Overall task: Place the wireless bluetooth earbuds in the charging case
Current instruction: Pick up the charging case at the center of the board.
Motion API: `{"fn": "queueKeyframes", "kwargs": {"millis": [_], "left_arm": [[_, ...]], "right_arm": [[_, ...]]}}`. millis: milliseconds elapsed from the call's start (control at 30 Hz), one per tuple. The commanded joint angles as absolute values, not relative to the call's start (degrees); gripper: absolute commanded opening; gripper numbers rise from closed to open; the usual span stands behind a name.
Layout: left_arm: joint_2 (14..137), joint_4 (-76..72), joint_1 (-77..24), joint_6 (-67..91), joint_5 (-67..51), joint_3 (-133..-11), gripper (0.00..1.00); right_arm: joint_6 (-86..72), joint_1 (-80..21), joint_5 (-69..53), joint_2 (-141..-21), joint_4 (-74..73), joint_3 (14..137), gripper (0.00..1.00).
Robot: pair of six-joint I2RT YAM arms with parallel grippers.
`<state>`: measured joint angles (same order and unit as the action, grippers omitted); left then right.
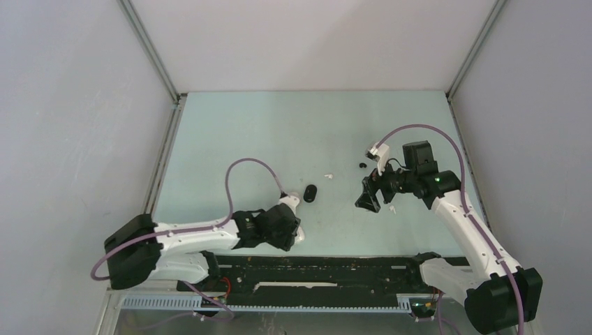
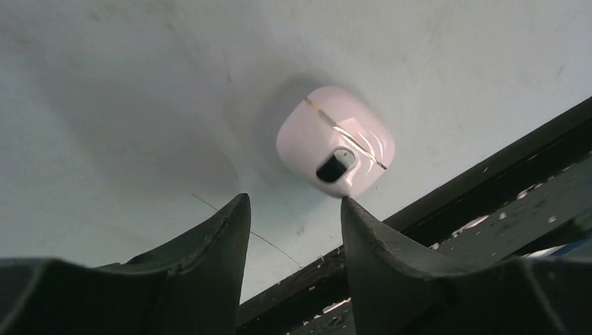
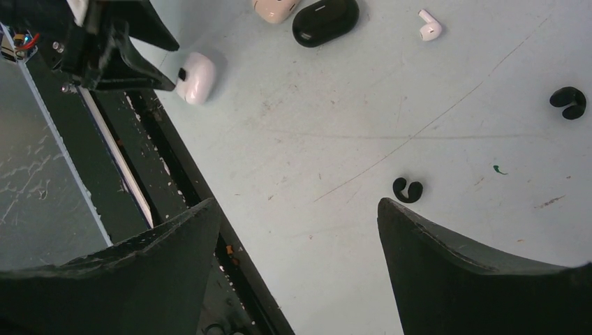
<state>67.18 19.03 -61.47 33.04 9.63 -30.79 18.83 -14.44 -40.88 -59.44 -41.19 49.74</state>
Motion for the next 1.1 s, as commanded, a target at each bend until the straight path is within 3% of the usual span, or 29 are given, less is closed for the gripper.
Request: {"fn": "queueKeyframes", "kwargs": {"millis": [0,333,533,700,867,1067], "left_arm": [[72.89,17.5,-65.34,34.08,10.46,-34.22,0.56],[86.11,14.52,-67.75,28.49,7.74,-46.52,0.53],[84.23,16.32,-67.76,28.52,7.41,-46.24,0.53],[73.88,20.63,-67.85,29.66,11.27,-44.49,0.54],[60.22,18.74,-63.92,32.36,19.29,-38.88,0.59],[40.6,15.22,-53.8,32.95,23.58,-30.13,0.63]], "right_arm": [[19.49,-14.86,-40.35,-58.36,-39.88,49.84,0.85],[19.72,-15.13,-39.69,-58.92,-39.98,49.92,0.85],[20.77,-15.78,-38.78,-59.88,-40.17,49.92,0.85],[18.57,-21.33,-30.54,-62.82,-37.09,49.86,0.84],[17.7,-36.64,-17.95,-70.33,-33.21,50.19,0.87],[12.99,-46.42,-17.42,-82.18,-29.13,54.02,0.87]]}}
